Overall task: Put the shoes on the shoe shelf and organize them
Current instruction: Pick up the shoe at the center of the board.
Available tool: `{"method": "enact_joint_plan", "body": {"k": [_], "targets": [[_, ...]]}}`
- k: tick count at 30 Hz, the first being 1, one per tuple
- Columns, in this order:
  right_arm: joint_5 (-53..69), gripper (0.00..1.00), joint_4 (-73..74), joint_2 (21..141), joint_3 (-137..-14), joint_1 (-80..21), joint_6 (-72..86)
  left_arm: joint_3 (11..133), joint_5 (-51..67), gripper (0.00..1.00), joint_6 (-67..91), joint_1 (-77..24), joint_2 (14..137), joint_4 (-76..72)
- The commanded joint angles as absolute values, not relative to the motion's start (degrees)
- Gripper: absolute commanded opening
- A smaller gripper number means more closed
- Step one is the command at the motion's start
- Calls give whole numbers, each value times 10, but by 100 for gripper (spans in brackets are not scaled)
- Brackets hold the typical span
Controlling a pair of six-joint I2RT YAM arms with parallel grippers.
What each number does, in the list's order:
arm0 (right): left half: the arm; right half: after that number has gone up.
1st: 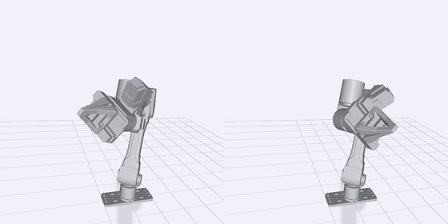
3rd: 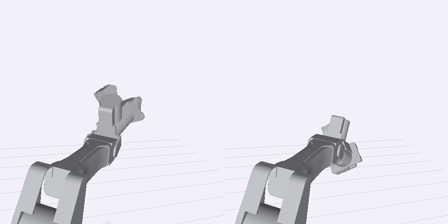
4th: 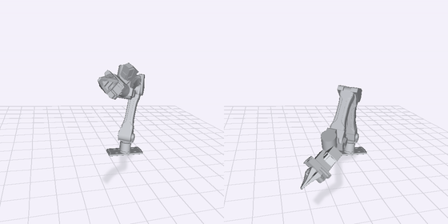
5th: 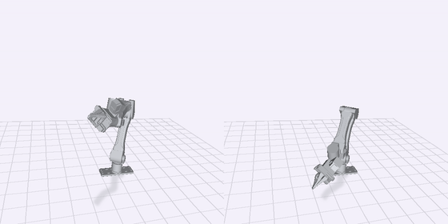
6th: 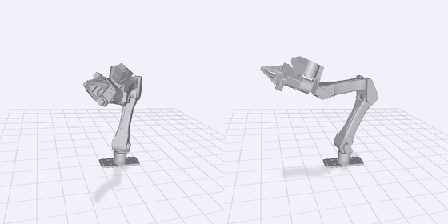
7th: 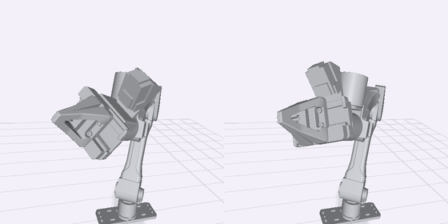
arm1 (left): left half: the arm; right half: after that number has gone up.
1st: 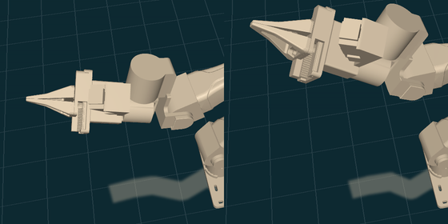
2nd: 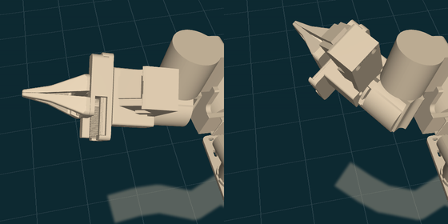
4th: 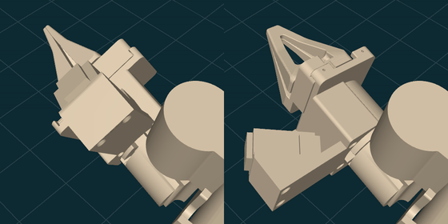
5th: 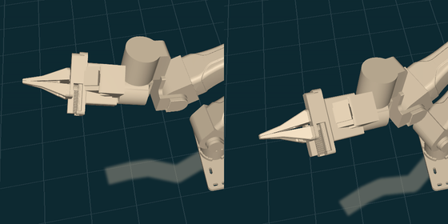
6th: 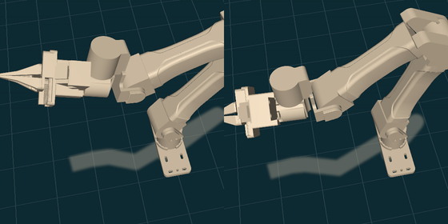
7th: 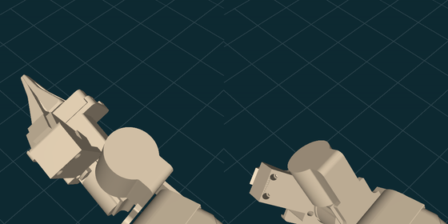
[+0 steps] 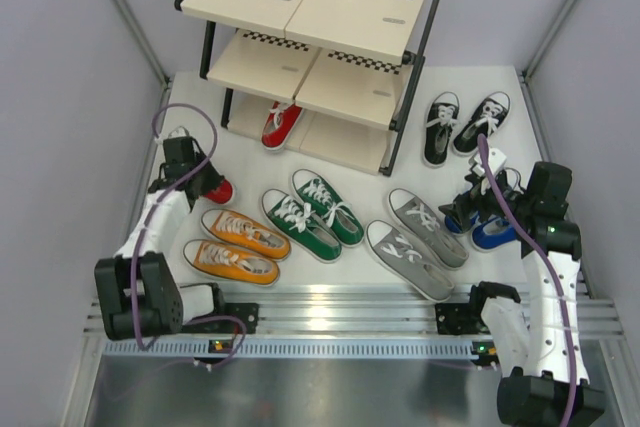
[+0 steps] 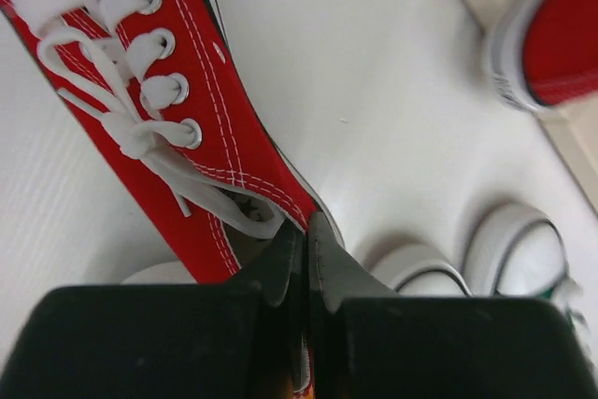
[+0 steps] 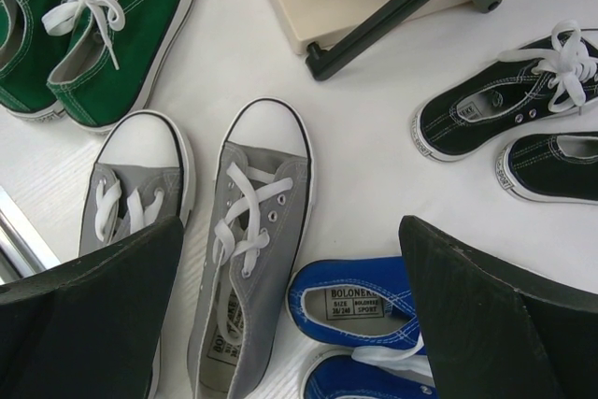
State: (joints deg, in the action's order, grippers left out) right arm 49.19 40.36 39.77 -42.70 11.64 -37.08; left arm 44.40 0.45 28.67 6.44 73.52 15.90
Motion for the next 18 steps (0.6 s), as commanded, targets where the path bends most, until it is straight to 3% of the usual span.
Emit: {"method": "enact_joint_plan", "body": {"k": [1, 9, 13, 18], "targets": [[512, 100, 397, 392, -432, 115, -382, 426, 108, 0, 221, 62, 620, 81], [554, 99, 412, 400, -453, 115, -392, 383, 300, 0, 185, 60, 374, 77], [606, 99, 487, 417, -509, 114, -414, 402, 420, 0, 208, 55, 333, 78], [683, 100, 597, 460, -622, 114, -438, 449, 503, 0, 228, -29, 332, 77]]}}
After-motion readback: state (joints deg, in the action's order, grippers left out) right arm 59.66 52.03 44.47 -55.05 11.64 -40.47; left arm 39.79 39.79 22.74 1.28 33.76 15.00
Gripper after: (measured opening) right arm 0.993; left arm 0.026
